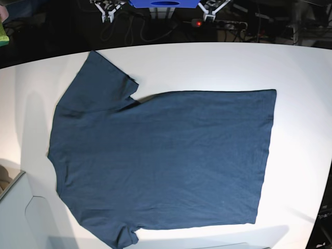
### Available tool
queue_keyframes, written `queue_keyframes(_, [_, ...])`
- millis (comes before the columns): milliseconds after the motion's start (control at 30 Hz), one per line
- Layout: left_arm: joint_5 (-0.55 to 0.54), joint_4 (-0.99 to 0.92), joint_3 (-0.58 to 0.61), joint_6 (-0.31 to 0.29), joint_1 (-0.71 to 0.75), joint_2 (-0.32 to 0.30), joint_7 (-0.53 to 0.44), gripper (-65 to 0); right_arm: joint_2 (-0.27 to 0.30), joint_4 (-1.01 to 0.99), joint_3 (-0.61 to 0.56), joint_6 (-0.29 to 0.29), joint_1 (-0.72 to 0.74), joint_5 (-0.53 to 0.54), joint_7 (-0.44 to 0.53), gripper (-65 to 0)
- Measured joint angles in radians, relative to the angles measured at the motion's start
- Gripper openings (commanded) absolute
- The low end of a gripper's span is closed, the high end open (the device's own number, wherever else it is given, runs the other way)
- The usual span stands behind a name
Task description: Fold the T-shirt properly
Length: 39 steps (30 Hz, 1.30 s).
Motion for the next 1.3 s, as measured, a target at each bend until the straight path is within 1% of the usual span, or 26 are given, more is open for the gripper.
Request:
queue_keyframes(100, [-0.006,0.084,0.001,-0.003,0.059,-0.021,-0.004,-65.0,0.011,0.126,-0.004,0.006,-0.086,0.000,-0.007,-65.0])
queue_keyframes(167, [-0.002,0.156,-0.001,0.005,0.109,-0.042,0.007,-65.0,0.024,0.219,-0.003,0.007,-0.152,-0.004,-0.043,-65.0])
queue_keyframes(267, [-0.001,0.294,-0.003,0.002,0.197,-0.075,0.009,-65.0,0.040,0.411,-0.004,0.008,-0.271,-0.004,-0.076,-65.0])
queue_keyframes(400, [-0.006,0.481,-0.003,-0.003,0.305,-0.110,0.003,-65.0,0.068,0.653,-0.003,0.008,-0.411,0.000,-0.084,-65.0])
queue_keyframes(467, [-0.001,0.571,-0.005,0.005,0.357,-0.128,0.015,-65.0,0.085,0.776,-0.002,0.010,-0.477,-0.006,-0.123,-65.0])
queue_keyframes(533, [-0.006,0.659,-0.005,0.000,0.412,-0.145,0.004,-65.0,0.098,0.890,0.001,0.011,-0.534,-0.001,-0.143,-65.0])
queue_keyframes(600, [-0.005,0.745,-0.005,0.000,0.468,-0.156,0.009,-65.0,0.112,0.994,0.002,0.011,-0.582,-0.005,-0.191,-65.0])
queue_keyframes(667, [0.000,0.829,-0.003,-0.003,0.521,-0.169,0.024,-65.0,0.125,1.098,0.004,0.011,-0.620,-0.004,-0.226,-65.0])
queue_keyframes(767, [-0.005,0.932,-0.003,-0.002,0.580,-0.192,0.019,-65.0,0.134,1.230,0.005,0.010,-0.669,-0.002,-0.257,-65.0])
queue_keyframes(800, [-0.003,0.965,-0.003,0.000,0.597,-0.198,0.020,-62.2,0.141,1.275,0.007,0.011,-0.687,-0.006,-0.289,-64.9])
queue_keyframes(900, [-0.004,1.039,-0.005,0.000,0.639,-0.205,0.010,-51.5,0.153,1.388,0.024,0.011,-0.735,-0.009,-0.346,-64.7])
queue_keyframes(933, [-0.004,1.061,-0.016,-0.002,0.657,-0.203,0.014,-48.7,0.156,1.423,0.026,0.011,-0.746,-0.010,-0.372,-63.5])
queue_keyframes(1000, [-0.005,1.107,-0.052,-0.010,0.694,-0.196,0.017,-46.4,0.160,1.493,0.036,0.012,-0.762,0.000,-0.409,-59.4])
queue_keyframes(1067, [-0.005,1.157,-0.086,-0.002,0.726,-0.195,0.025,-46.4,0.161,1.565,0.061,0.014,-0.777,-0.002,-0.422,-53.2])
queue_keyframes(1100, [0.000,1.181,-0.096,0.000,0.733,-0.197,0.027,-46.4,0.165,1.595,0.073,0.014,-0.779,-0.007,-0.450,-49.3])
queue_keyframes(1167, [-0.002,1.237,-0.098,0.008,0.739,-0.200,0.026,-46.4,0.172,1.640,0.089,0.015,-0.782,-0.009,-0.460,-43.0])
queue_keyframes(1267, [-0.001,1.328,-0.123,-0.007,0.752,-0.195,0.009,-46.2,0.166,1.707,0.121,0.015,-0.780,0.000,-0.473,-33.9])
queue_keyframes(1300, [-0.003,1.356,-0.140,-0.004,0.760,-0.194,0.014,-46.2,0.166,1.727,0.131,0.016,-0.779,-0.002,-0.481,-31.9])
